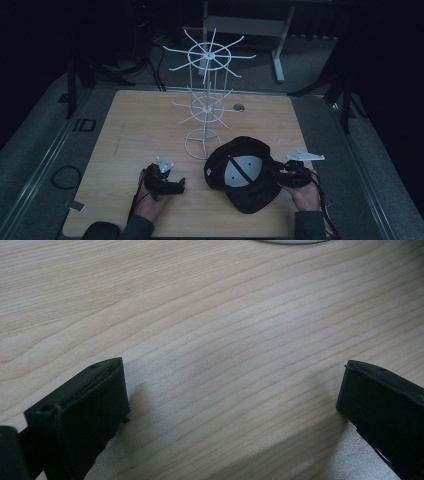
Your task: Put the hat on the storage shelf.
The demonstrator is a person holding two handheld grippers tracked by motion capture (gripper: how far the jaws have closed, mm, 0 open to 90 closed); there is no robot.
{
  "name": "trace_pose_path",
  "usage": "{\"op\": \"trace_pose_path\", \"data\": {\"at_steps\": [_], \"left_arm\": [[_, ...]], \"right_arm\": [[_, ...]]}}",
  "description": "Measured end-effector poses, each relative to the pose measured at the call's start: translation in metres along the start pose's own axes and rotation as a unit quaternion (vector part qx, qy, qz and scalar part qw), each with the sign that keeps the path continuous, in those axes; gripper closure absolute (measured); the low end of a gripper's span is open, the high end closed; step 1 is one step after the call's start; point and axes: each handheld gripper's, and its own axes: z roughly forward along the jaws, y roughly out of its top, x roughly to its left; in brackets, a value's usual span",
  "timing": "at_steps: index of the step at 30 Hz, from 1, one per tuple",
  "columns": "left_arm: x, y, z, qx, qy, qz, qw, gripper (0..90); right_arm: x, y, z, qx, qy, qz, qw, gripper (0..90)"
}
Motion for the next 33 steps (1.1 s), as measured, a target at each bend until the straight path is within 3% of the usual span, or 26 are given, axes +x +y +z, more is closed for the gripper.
{"op": "trace_pose_path", "data": {"at_steps": [3, 6, 12, 14, 19, 21, 25, 27, 33], "left_arm": [[0.0, 0.0, 0.0, 0.0, 0.0, 0.0, 1.0, 0.2], [0.0, 0.0, 0.0, 0.0, 0.0, 0.0, 1.0, 0.2], [0.0, 0.0, 0.0, 0.0, 0.0, 0.0, 1.0, 0.1], [0.0, 0.0, 0.0, 0.0, 0.0, 0.0, 1.0, 0.2], [0.0, 0.0, 0.0, -0.001, 0.0, -0.001, 1.0, 0.1], [0.0, 0.0, 0.0, -0.001, 0.0, -0.001, 1.0, 0.2], [0.0, 0.0, 0.0, 0.0, 0.0, -0.001, 1.0, 0.2], [0.0, 0.0, 0.0, -0.001, 0.0, -0.001, 1.0, 0.2], [0.0, 0.0, 0.0, 0.0, 0.0, 0.0, 1.0, 0.2]], "right_arm": [[-0.001, -0.001, -0.001, -0.005, -0.009, 0.006, 0.9999, 52.4], [-0.005, -0.005, -0.006, -0.021, -0.042, 0.021, 0.9987, 52.7], [-0.01, -0.009, -0.016, -0.053, -0.099, 0.055, 0.9921, 53.9], [-0.012, -0.01, -0.018, -0.057, -0.098, 0.069, 0.9911, 54.4], [-0.011, -0.012, -0.021, -0.05, -0.081, 0.067, 0.9932, 50.6], [-0.007, -0.015, -0.022, -0.039, -0.062, 0.058, 0.9956, 48.0], [-0.004, -0.017, -0.022, -0.029, -0.042, 0.054, 0.9972, 46.7], [-0.002, -0.02, -0.022, -0.005, -0.014, 0.052, 0.9985, 47.4], [0.004, -0.025, -0.013, 0.024, -0.01, 0.04, 0.9989, 42.9]]}}
